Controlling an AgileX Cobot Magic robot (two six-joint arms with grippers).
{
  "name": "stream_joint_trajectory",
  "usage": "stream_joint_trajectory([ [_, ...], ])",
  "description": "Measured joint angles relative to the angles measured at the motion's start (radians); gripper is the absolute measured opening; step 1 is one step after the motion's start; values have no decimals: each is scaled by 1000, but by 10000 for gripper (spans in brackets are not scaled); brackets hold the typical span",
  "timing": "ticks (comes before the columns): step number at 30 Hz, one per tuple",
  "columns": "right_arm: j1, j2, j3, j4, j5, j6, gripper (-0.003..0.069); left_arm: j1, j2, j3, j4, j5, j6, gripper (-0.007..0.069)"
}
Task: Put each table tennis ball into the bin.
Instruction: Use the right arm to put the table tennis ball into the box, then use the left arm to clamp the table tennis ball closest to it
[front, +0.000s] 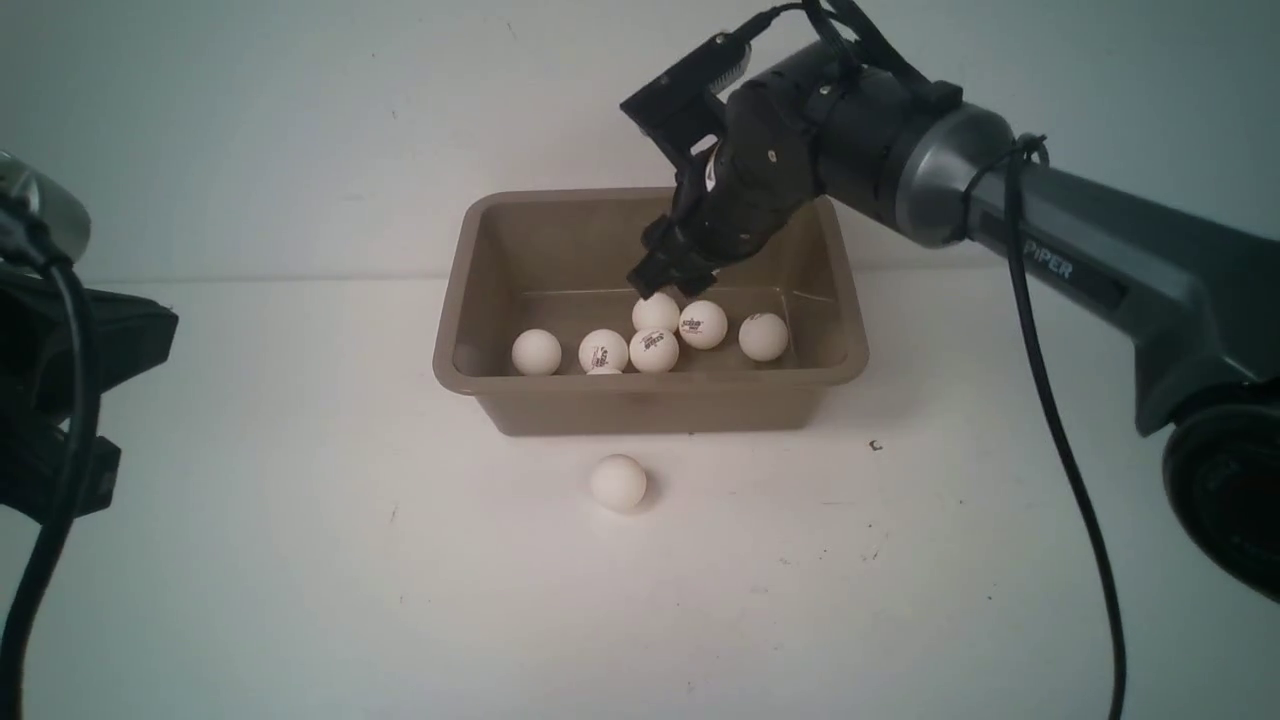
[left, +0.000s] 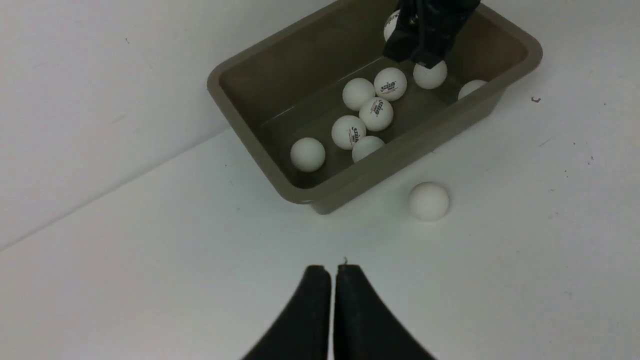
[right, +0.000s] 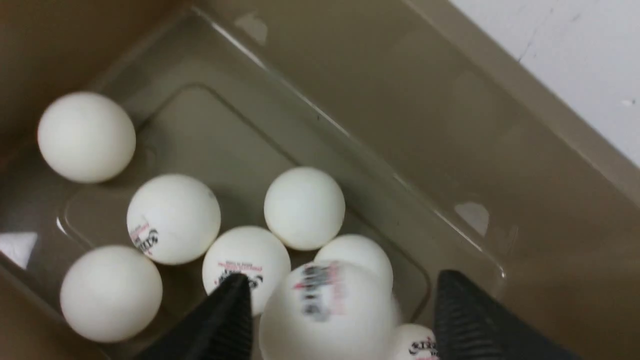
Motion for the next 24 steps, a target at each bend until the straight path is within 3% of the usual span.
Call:
stream_joint_trajectory([
  [4,0,-2,-2,4,-13,14,536,0,69,0,-35,58,0,67],
  [8,0,-7,-21,4,-12,18,549,0,137,18,-41,50,34,123],
  [12,0,-41,-64,5,20,18,551,0,138,121,-160,-76,158,132],
  [15,0,-81,-73,4,49,13,551,0,115,283,-400,-207,354,133],
  [19,0,-127,-73,4,77,7,551,-7,90,483,-750,-318,699,133],
  [22,0,-153,-73,8,87,7,551,-30,88,570,-930,-356,926,133],
  [24,0,-165,-73,7,93,7,551,-55,89,602,-976,-371,1037,133],
])
